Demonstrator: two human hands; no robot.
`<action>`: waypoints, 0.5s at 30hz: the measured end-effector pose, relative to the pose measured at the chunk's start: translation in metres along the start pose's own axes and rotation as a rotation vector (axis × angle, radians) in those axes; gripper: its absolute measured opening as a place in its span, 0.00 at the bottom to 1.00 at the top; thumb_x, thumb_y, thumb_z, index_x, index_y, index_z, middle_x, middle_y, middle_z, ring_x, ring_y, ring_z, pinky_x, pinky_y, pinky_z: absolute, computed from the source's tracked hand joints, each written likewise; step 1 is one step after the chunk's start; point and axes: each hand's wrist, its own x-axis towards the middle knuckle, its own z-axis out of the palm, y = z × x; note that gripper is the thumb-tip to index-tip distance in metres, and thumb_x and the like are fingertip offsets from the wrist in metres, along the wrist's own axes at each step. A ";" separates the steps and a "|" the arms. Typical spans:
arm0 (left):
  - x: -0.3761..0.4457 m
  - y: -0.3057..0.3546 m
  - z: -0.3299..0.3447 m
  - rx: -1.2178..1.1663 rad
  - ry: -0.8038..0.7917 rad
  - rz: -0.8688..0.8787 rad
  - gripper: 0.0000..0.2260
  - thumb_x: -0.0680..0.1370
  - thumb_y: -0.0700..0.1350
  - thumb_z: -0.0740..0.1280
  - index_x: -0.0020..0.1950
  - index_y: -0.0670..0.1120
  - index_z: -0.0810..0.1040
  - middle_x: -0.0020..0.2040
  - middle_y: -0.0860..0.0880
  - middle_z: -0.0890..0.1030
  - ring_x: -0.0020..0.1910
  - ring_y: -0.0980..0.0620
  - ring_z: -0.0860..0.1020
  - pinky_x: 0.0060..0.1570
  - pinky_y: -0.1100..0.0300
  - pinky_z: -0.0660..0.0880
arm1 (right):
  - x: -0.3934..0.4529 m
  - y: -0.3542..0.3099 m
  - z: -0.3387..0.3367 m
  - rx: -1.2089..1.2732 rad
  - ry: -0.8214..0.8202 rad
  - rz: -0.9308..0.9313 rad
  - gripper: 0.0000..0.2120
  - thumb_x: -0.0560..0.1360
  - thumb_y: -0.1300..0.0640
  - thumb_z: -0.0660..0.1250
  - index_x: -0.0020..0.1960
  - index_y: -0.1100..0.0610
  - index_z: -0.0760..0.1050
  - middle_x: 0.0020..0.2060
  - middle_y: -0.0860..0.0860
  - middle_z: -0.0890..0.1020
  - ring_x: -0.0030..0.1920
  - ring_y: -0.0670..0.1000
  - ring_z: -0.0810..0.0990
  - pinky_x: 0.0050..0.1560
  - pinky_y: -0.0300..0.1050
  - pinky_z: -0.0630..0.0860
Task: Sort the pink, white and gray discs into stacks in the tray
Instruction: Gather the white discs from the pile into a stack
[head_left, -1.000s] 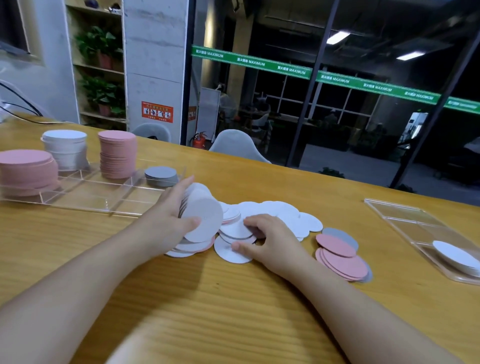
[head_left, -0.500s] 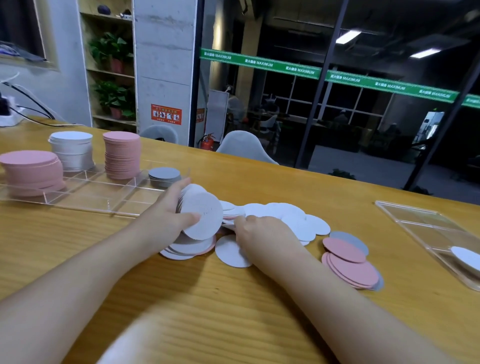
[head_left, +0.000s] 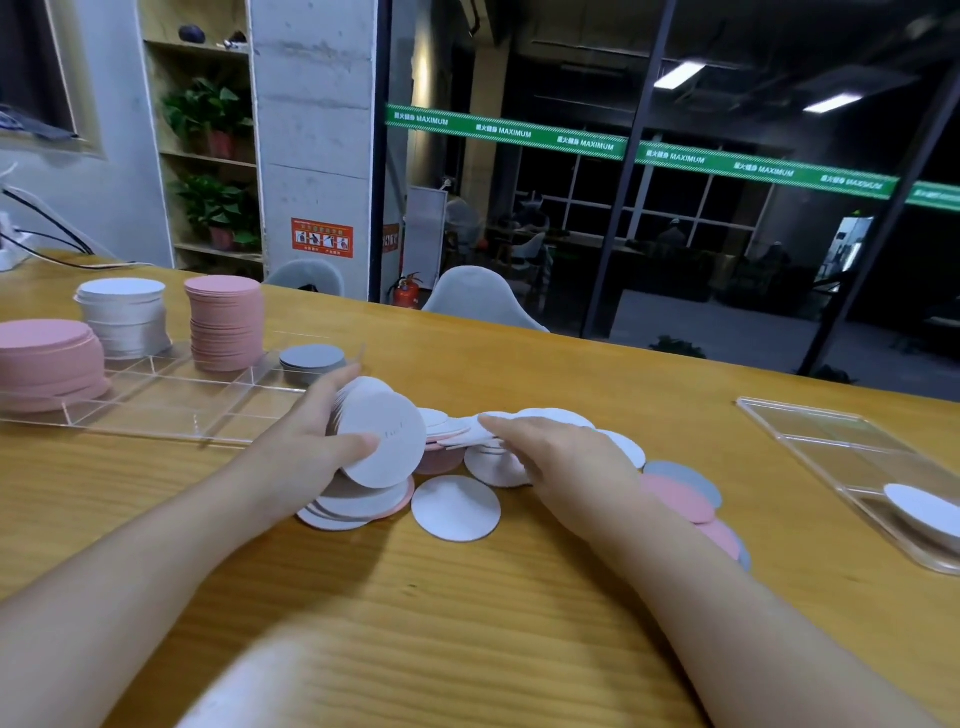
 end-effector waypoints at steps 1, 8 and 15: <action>0.000 0.000 0.000 0.001 -0.002 -0.002 0.30 0.76 0.40 0.66 0.73 0.58 0.58 0.66 0.51 0.69 0.64 0.50 0.69 0.62 0.55 0.67 | -0.001 0.004 0.000 0.031 0.050 -0.011 0.24 0.77 0.61 0.54 0.70 0.46 0.66 0.64 0.46 0.75 0.61 0.52 0.74 0.50 0.45 0.71; -0.001 0.001 0.001 -0.005 -0.010 0.005 0.30 0.77 0.39 0.66 0.73 0.57 0.57 0.67 0.51 0.69 0.63 0.50 0.69 0.58 0.57 0.67 | -0.004 0.006 0.000 0.108 0.168 0.014 0.14 0.76 0.64 0.59 0.60 0.54 0.73 0.51 0.48 0.77 0.48 0.51 0.74 0.44 0.46 0.71; -0.005 0.006 0.000 0.119 -0.050 0.101 0.32 0.77 0.39 0.66 0.75 0.58 0.55 0.74 0.53 0.60 0.72 0.54 0.60 0.68 0.58 0.59 | -0.002 -0.023 0.000 0.392 0.232 0.076 0.15 0.73 0.60 0.54 0.57 0.52 0.72 0.42 0.40 0.75 0.45 0.45 0.75 0.46 0.39 0.73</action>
